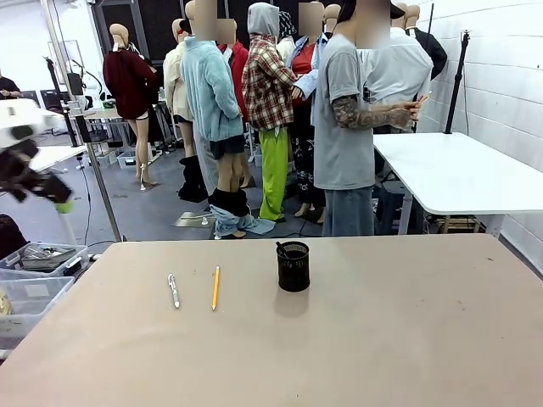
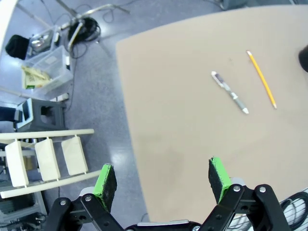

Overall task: Place the pens into the pen holder.
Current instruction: Pick up a writing instrument from the table and place it into the Pen holder.

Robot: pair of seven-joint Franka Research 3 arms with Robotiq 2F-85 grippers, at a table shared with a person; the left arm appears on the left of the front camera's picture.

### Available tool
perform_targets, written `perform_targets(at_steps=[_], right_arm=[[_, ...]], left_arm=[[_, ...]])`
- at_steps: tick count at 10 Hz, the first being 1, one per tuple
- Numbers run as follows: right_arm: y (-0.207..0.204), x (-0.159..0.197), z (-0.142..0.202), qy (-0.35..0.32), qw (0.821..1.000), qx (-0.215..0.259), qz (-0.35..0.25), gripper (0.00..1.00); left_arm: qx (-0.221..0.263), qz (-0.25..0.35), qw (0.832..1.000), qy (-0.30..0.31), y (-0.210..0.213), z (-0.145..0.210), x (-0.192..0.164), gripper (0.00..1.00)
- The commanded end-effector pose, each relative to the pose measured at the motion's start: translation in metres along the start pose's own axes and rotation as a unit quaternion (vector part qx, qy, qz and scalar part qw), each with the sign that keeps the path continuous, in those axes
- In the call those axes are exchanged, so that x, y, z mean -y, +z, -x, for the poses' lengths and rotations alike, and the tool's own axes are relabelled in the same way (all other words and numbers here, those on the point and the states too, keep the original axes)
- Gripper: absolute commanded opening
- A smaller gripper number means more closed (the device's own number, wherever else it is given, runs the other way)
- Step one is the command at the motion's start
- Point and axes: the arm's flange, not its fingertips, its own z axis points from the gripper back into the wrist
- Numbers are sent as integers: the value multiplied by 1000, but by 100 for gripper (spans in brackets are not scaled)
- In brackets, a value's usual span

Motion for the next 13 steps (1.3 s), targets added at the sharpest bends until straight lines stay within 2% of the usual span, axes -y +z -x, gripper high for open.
perform_targets(at_steps=[1, 2, 3, 4, 5, 6, 7, 8, 9, 10, 11, 13], right_arm=[[-3, -2, 2, 7, 1000, 11, -10, 66], [-3, -2, 2, 7, 1000, 11, -10, 66], [-3, -2, 2, 7, 1000, 11, -10, 66], [-3, -2, 2, 7, 1000, 11, -10, 66], [-3, -2, 2, 7, 1000, 11, -10, 66], [-3, -2, 2, 7, 1000, 11, -10, 66], [-3, -2, 2, 7, 1000, 11, -10, 66], [-3, -2, 2, 7, 1000, 11, -10, 66], [-3, -2, 2, 7, 1000, 11, -10, 66], [-3, -2, 2, 7, 1000, 11, -10, 66], [-3, -2, 2, 7, 1000, 11, -10, 66], [-3, -2, 2, 7, 1000, 11, -10, 66]], left_arm=[[-78, 6, 996, 32, -24, -49, 15, 100], [-122, -2, 990, 72, -45, -66, 33, 100], [-147, -41, 980, 125, -71, -81, 42, 100], [-172, -17, 971, 163, -93, -88, 43, 100], [-176, 1, 970, 170, -99, -81, 44, 100], [-146, -13, 983, 112, -87, -68, 46, 100], [-146, -13, 983, 112, -87, -68, 46, 100], [-173, -12, 974, 144, -111, -76, 46, 100], [-161, 9, 963, 217, -120, -77, 44, 100], [-200, 15, 942, 269, -146, -85, 53, 100], [-216, 39, 932, 289, -173, -96, 61, 100], [-246, 28, 915, 318, -221, -109, 82, 100]])
